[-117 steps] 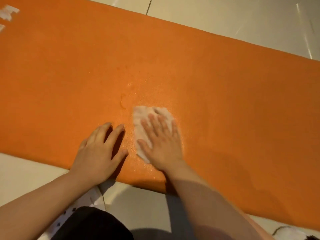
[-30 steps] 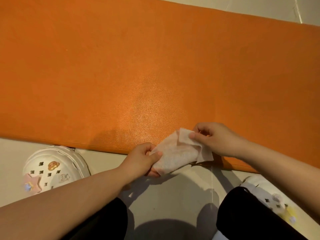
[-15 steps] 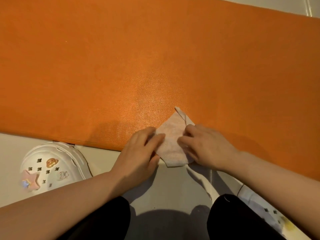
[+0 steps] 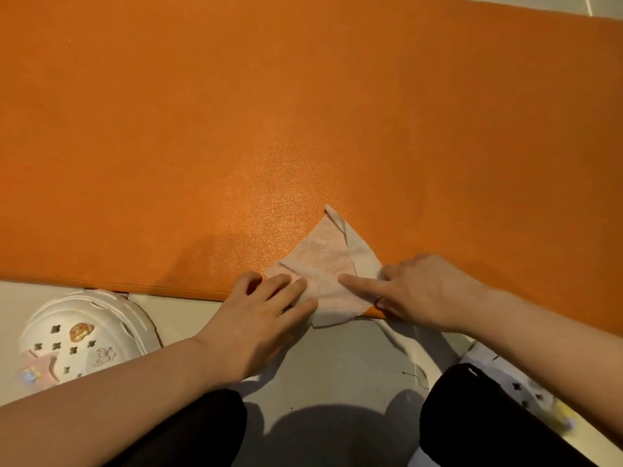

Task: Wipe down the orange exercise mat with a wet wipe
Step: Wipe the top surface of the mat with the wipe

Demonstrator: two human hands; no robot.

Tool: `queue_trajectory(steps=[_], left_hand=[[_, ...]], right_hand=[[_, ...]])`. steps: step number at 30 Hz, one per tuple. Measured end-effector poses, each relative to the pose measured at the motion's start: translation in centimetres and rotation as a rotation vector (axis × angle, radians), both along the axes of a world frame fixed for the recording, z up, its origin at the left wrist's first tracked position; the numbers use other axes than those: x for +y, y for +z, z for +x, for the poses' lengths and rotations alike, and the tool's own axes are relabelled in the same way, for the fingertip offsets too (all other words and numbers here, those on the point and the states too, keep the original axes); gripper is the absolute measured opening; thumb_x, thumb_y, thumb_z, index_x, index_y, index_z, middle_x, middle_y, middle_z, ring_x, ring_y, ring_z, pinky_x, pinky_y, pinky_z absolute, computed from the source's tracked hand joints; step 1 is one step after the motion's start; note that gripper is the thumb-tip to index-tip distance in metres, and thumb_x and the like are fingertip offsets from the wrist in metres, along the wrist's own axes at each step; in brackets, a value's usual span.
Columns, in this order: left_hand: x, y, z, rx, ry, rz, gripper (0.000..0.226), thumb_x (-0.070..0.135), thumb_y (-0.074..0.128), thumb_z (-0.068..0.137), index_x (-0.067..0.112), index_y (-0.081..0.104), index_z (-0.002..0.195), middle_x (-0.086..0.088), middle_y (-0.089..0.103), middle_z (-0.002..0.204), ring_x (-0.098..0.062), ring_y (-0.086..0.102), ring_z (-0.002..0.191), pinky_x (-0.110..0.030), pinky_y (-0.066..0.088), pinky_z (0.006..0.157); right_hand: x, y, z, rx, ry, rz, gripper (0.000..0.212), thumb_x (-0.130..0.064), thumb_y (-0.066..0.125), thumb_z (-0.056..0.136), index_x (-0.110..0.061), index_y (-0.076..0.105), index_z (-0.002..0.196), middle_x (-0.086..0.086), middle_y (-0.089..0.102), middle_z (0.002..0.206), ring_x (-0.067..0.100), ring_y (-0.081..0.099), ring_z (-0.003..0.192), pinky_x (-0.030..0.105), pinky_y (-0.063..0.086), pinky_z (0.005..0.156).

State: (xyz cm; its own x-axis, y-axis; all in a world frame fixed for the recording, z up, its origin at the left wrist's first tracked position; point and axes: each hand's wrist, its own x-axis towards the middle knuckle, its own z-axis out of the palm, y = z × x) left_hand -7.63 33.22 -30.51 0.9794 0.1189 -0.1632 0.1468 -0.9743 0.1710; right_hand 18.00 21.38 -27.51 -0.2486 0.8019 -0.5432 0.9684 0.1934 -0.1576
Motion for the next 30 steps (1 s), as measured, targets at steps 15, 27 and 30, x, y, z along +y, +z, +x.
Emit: queue_trajectory(steps=[15, 27, 30], left_hand=[[3.3, 2.4, 6.7, 0.027, -0.23, 0.094, 0.04, 0.039, 0.039, 0.091, 0.02, 0.061, 0.119, -0.001, 0.065, 0.099, -0.024, 0.062, 0.08, -0.039, 0.048, 0.065], [-2.6, -4.3, 12.4, 0.084, -0.164, -0.007, 0.062, 0.056, 0.009, 0.099, 0.027, 0.008, 0.155, -0.004, -0.001, 0.162, -0.021, -0.003, 0.151, -0.047, -0.003, 0.12], [-0.3, -4.7, 13.6, 0.058, -0.258, -0.01, 0.059, 0.056, 0.009, 0.1, 0.033, 0.006, 0.154, 0.0, 0.001, 0.164, -0.019, -0.001, 0.152, -0.043, -0.006, 0.121]], right_hand=[[-2.6, 0.6, 6.4, -0.275, -0.492, 0.111, 0.046, -0.047, 0.032, 0.102, -0.029, 0.029, 0.145, -0.001, 0.053, 0.123, 0.021, 0.053, 0.109, 0.03, 0.041, 0.072], [-6.6, -1.9, 7.8, -0.064, -0.551, -0.08, 0.075, -0.068, -0.022, 0.074, -0.043, -0.026, 0.144, -0.015, -0.032, 0.154, 0.01, -0.017, 0.148, 0.033, -0.003, 0.118], [-6.5, -1.9, 7.5, -0.053, -0.598, -0.073, 0.075, -0.069, -0.023, 0.071, -0.043, -0.029, 0.141, -0.014, -0.035, 0.152, 0.004, -0.026, 0.141, 0.036, -0.007, 0.119]])
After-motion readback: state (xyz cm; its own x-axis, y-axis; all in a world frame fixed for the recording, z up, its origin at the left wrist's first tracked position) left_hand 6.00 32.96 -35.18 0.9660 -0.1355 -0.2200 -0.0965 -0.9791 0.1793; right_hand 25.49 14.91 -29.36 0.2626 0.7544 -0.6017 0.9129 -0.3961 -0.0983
